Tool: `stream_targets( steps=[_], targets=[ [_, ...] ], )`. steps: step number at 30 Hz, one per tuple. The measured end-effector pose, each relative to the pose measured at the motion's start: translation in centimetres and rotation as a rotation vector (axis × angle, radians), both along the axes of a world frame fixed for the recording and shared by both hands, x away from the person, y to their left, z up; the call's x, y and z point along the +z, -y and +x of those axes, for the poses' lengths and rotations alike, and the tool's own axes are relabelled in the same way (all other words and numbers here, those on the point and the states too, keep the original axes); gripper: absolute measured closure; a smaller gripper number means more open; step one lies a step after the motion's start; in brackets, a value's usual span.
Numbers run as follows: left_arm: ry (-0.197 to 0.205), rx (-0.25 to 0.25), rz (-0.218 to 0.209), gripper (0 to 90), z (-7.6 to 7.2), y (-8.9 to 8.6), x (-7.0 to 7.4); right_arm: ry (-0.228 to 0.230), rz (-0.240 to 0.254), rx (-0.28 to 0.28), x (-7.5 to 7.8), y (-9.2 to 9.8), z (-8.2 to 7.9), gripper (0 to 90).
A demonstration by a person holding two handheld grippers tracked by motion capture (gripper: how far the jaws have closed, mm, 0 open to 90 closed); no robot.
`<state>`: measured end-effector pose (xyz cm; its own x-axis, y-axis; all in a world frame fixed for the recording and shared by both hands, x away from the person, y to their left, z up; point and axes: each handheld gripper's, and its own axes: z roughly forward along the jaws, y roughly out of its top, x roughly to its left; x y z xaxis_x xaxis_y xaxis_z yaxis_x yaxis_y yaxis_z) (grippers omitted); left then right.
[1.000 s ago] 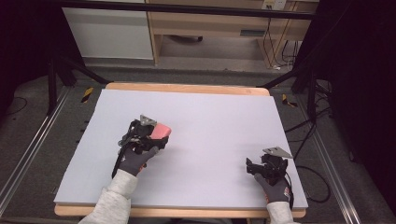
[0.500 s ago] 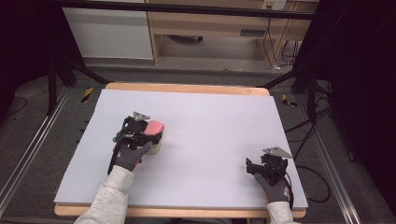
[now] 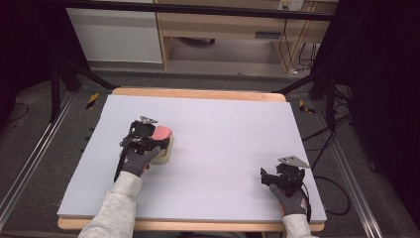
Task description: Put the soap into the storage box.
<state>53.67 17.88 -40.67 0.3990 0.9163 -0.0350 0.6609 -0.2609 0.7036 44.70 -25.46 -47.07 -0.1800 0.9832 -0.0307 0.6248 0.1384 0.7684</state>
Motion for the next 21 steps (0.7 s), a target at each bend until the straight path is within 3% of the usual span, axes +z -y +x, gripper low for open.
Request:
stream_targets(
  steps=[21],
  targets=[
    [-0.035, 0.035, 0.023, 37.4, 1.2, -0.3, -1.9, -0.004, 0.002, 0.0, 0.0, -0.1, 0.0, 7.3]
  ],
)
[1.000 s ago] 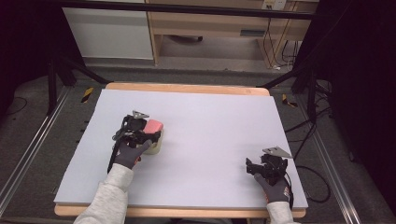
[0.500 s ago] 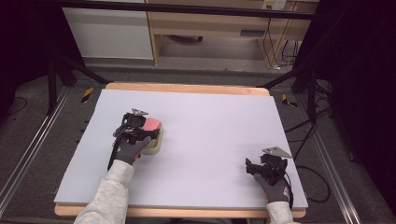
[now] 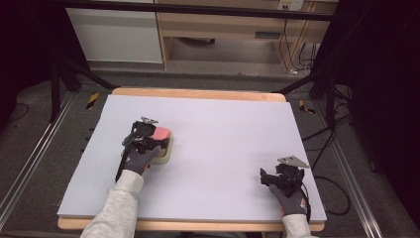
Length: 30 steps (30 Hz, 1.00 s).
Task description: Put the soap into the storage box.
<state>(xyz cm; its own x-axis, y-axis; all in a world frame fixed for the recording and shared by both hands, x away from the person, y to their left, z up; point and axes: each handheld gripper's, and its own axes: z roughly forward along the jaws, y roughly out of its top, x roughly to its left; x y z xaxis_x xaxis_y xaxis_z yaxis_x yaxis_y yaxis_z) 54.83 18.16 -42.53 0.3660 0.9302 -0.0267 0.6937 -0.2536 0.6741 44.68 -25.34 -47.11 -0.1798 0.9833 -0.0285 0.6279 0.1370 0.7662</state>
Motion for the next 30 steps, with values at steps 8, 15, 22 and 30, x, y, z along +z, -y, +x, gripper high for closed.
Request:
stream_targets(
  steps=[8, 15, 22, 30],
  targets=[
    [-0.015, 0.012, 0.005, 37.4, 0.1, -0.3, -0.9, 0.0, 0.0, 0.0, 0.0, 0.0, 0.0, 7.3],
    [-0.02, 0.01, 0.008, 37.4, 0.2, -0.2, -1.4, -0.001, -0.001, 0.0, 0.0, 0.0, 0.0, 7.3],
    [-0.026, 0.014, 0.008, 37.4, 0.2, -0.3, -1.7, -0.001, -0.001, 0.0, 0.0, 0.0, 0.0, 7.3],
    [-0.029, 0.017, 0.009, 37.4, 0.3, -0.3, -2.1, -0.001, 0.0, -0.001, 0.0, 0.0, 0.0, 7.3]
  ],
)
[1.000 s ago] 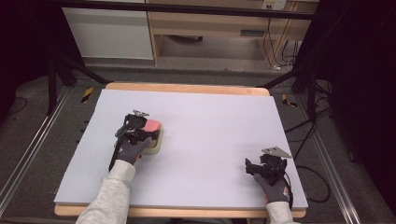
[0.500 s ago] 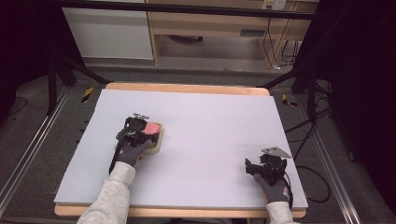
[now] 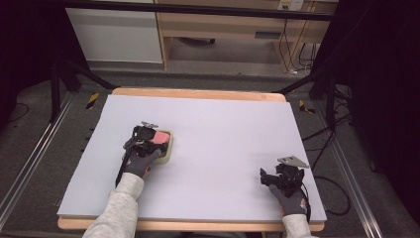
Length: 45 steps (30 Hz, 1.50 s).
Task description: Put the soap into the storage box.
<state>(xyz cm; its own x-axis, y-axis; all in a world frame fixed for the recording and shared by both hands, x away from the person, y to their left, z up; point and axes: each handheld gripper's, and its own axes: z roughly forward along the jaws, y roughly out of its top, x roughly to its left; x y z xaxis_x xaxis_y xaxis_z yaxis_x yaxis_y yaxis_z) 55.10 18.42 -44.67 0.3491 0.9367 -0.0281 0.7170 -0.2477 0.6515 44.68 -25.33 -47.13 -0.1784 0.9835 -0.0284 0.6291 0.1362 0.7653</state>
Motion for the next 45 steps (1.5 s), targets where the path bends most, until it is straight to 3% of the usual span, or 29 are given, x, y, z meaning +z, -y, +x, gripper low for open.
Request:
stream_targets(
  steps=[23, 27, 37, 45],
  targets=[
    [0.0, -0.005, -0.03, 37.1, -0.1, -0.3, -0.5, -0.004, -0.004, 0.005, 0.0, 0.0, 0.0, 7.2],
    [0.014, -0.02, -0.056, 31.8, -0.3, -0.5, 0.0, -0.003, 0.001, -0.001, 0.0, 0.0, 0.0, 7.2],
    [0.04, -0.037, -0.035, 24.7, -1.0, -1.1, 0.7, 0.002, 0.003, -0.004, 0.0, 0.1, 0.0, 7.2],
    [0.091, -0.064, -0.077, 23.0, -2.8, -2.2, 1.9, 0.005, 0.003, -0.012, 0.1, 0.2, -0.1, 7.1]
  ],
)
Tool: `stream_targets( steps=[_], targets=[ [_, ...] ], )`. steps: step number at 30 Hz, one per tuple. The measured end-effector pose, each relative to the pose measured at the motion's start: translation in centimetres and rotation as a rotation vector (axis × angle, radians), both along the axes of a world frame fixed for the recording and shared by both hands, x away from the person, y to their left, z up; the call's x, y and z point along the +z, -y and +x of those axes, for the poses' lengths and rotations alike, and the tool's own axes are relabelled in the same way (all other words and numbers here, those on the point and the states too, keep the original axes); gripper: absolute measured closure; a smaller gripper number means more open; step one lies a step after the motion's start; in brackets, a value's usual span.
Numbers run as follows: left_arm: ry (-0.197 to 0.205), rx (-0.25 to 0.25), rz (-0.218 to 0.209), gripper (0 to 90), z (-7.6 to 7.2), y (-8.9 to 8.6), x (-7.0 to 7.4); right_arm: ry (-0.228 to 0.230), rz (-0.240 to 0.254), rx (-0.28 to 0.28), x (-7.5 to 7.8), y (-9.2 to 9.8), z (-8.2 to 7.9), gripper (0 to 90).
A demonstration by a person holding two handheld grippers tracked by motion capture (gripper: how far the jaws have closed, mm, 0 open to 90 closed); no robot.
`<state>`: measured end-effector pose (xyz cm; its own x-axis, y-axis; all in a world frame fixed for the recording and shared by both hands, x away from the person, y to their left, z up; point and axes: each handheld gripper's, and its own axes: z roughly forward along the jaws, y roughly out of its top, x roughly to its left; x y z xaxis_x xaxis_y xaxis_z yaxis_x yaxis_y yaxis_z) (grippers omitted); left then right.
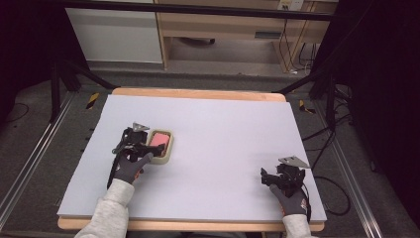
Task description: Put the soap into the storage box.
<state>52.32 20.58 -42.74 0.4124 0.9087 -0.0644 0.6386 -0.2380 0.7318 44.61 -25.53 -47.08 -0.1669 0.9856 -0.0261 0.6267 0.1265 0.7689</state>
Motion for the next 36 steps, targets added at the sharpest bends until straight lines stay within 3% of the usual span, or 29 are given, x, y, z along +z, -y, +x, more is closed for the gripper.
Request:
stream_targets(
  steps=[7, 22, 36],
  targets=[
    [0.025, -0.001, -0.002, 22.6, -1.1, -1.0, 0.3, 0.003, 0.002, -0.01, 0.0, 0.1, 0.0, 7.1],
    [0.108, 0.013, -0.026, 22.0, -4.4, -4.9, -0.8, 0.002, 0.004, -0.033, -0.1, 0.8, 0.0, 6.6],
    [0.079, 0.059, 0.03, 21.7, -6.3, -8.6, -3.2, -0.006, -0.023, -0.031, -0.3, 1.0, 0.0, 6.2]
  ],
)
